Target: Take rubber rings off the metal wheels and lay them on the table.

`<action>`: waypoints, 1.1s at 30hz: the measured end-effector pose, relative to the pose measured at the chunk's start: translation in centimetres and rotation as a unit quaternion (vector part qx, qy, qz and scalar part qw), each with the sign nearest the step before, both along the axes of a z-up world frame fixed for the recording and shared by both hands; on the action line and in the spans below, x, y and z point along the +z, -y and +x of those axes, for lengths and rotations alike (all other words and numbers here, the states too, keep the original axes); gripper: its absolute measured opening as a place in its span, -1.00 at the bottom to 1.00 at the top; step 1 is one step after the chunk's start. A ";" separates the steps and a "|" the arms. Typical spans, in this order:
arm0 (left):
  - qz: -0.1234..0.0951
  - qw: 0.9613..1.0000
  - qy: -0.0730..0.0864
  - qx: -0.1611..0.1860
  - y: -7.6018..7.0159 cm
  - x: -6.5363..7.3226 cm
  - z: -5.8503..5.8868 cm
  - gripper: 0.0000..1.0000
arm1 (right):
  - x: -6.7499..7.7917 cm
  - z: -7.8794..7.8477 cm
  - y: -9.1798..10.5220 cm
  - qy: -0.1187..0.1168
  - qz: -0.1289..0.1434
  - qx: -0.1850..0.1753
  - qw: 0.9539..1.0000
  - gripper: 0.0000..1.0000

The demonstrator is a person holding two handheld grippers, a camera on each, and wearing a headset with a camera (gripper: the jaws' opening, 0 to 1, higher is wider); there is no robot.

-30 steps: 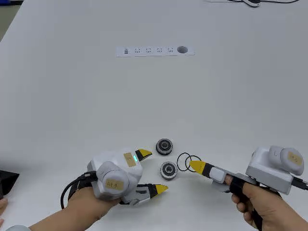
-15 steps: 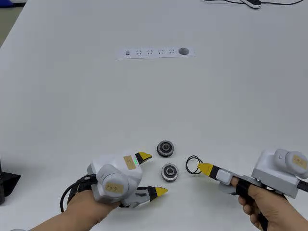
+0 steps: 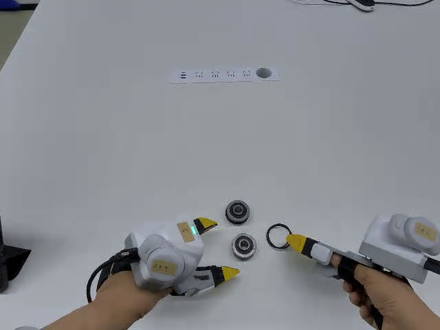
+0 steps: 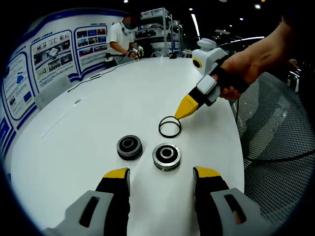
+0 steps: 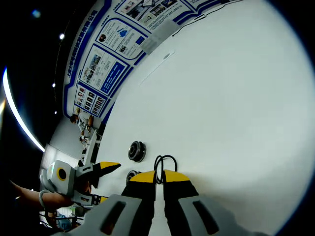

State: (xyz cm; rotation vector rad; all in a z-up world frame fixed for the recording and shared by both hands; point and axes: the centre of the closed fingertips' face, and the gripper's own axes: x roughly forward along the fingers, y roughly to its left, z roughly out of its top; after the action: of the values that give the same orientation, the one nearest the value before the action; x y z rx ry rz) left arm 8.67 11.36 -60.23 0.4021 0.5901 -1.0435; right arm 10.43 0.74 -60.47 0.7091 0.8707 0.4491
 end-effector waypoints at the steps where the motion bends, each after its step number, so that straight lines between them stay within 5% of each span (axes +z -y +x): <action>1: -0.001 1.000 0.000 0.000 0.0 0.0 0.0 0.05 | -0.1 0.0 0.1 0.001 -0.002 0.000 1.000 -0.86; 15: -0.002 1.000 0.001 0.000 0.1 0.1 0.1 0.04 | 0.0 -0.1 -0.1 0.032 -0.060 0.046 0.997 -0.70; 24: -0.001 1.000 0.004 0.001 0.0 0.2 0.3 0.03 | 0.3 0.0 -0.5 0.031 -0.044 0.041 0.998 -0.69; 33: -0.013 1.000 0.010 0.019 0.1 1.0 1.6 -0.05 | 0.8 0.6 -1.9 0.032 -0.029 0.048 0.998 -0.70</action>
State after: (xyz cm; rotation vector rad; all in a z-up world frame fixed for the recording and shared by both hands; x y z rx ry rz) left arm 10.31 11.21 -59.20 0.3769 0.5643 -1.0090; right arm 10.98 2.62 -59.68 0.5985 0.8556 0.5275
